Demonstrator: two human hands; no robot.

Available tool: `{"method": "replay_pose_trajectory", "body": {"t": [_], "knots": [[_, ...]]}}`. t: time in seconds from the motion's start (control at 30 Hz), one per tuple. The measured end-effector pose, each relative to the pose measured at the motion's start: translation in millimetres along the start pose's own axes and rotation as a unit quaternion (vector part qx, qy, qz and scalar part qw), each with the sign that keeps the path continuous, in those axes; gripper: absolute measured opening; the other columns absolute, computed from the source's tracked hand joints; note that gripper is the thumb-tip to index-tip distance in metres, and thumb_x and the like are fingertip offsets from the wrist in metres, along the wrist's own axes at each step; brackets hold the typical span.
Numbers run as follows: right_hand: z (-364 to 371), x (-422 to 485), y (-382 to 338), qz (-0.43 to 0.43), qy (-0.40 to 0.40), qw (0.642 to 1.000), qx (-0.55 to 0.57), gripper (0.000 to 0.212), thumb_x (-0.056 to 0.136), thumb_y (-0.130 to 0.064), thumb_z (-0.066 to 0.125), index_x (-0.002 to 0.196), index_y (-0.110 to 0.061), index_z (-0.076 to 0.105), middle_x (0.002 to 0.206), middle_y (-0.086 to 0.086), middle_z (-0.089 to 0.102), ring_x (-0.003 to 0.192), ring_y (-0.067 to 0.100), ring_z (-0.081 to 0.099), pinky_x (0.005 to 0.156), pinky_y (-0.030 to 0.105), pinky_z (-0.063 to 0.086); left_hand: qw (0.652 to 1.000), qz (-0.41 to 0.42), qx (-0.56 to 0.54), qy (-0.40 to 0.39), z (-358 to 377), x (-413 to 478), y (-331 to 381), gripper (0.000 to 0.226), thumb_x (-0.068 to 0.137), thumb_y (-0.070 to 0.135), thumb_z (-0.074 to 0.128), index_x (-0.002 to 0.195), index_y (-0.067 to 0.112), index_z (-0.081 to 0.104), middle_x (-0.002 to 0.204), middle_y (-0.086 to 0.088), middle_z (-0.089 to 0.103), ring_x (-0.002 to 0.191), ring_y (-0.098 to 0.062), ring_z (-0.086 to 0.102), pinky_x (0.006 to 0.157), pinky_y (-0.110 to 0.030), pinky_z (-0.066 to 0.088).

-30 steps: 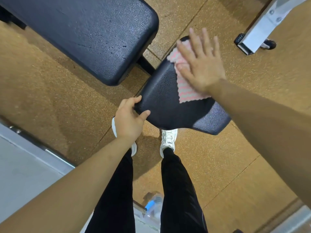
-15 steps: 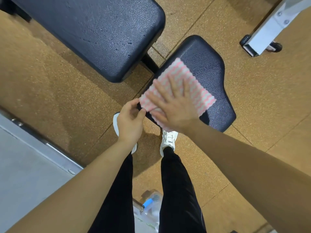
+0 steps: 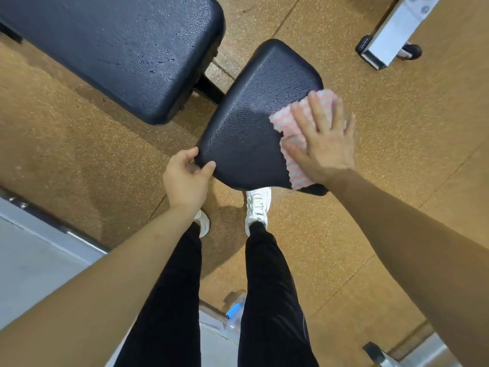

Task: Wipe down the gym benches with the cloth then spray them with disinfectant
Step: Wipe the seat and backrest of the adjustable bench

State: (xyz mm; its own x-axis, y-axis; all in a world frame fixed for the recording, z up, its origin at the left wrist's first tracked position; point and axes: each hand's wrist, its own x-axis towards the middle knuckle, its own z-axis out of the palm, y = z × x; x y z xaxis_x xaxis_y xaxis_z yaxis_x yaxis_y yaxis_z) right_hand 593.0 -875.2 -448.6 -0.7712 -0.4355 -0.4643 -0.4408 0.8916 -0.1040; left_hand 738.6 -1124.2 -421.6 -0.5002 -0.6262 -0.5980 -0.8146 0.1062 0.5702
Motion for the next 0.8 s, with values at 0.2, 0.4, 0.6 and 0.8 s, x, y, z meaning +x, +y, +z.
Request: {"method": "replay_pose_trajectory", "body": {"t": [0.2, 0.4, 0.6, 0.8], "knots": [[18, -35, -19, 0.104, 0.007, 0.994, 0.04, 0.071, 0.101, -0.069, 0.018, 0.161, -0.036, -0.001, 0.17, 0.012, -0.002, 0.153, 0.047, 0.006, 0.119, 0.067, 0.014, 1.0, -0.003, -0.002, 0.004, -1, 2, 1, 0.044, 0.082, 0.02, 0.086, 0.122, 0.016, 0.069, 0.114, -0.003, 0.074, 0.095, -0.011, 0.072, 0.095, -0.033, 0.058], [46, -88, -46, -0.032, -0.025, 0.999, 0.01, 0.068, 0.103, -0.065, 0.03, 0.161, -0.04, 0.004, 0.17, 0.003, -0.009, 0.153, 0.045, -0.012, 0.117, 0.072, 0.002, 1.0, 0.001, -0.004, 0.015, 1, 0, 0, 0.045, 0.083, 0.02, 0.085, 0.125, 0.015, 0.068, 0.115, -0.003, 0.073, 0.093, -0.01, 0.07, 0.092, -0.029, 0.058], [43, -77, -49, -0.094, -0.019, 0.995, -0.015, 0.062, 0.106, -0.058, 0.03, 0.161, -0.04, 0.01, 0.171, -0.001, -0.003, 0.154, 0.044, -0.011, 0.121, 0.066, 0.0, 1.0, 0.004, -0.024, 0.015, 0, 4, -5, 0.045, 0.082, 0.02, 0.086, 0.123, 0.015, 0.069, 0.118, -0.002, 0.072, 0.095, -0.009, 0.069, 0.085, -0.017, 0.056], [26, -21, -60, -0.194, 0.02, 0.978, -0.071, 0.059, 0.105, -0.06, 0.027, 0.16, -0.04, 0.017, 0.17, 0.001, 0.01, 0.153, 0.047, 0.002, 0.12, 0.067, 0.003, 0.997, -0.019, -0.068, -0.004, -7, 9, -5, 0.041, 0.077, 0.011, 0.09, 0.115, 0.012, 0.072, 0.093, 0.004, 0.07, 0.076, 0.005, 0.064, 0.071, -0.003, 0.048]]}}
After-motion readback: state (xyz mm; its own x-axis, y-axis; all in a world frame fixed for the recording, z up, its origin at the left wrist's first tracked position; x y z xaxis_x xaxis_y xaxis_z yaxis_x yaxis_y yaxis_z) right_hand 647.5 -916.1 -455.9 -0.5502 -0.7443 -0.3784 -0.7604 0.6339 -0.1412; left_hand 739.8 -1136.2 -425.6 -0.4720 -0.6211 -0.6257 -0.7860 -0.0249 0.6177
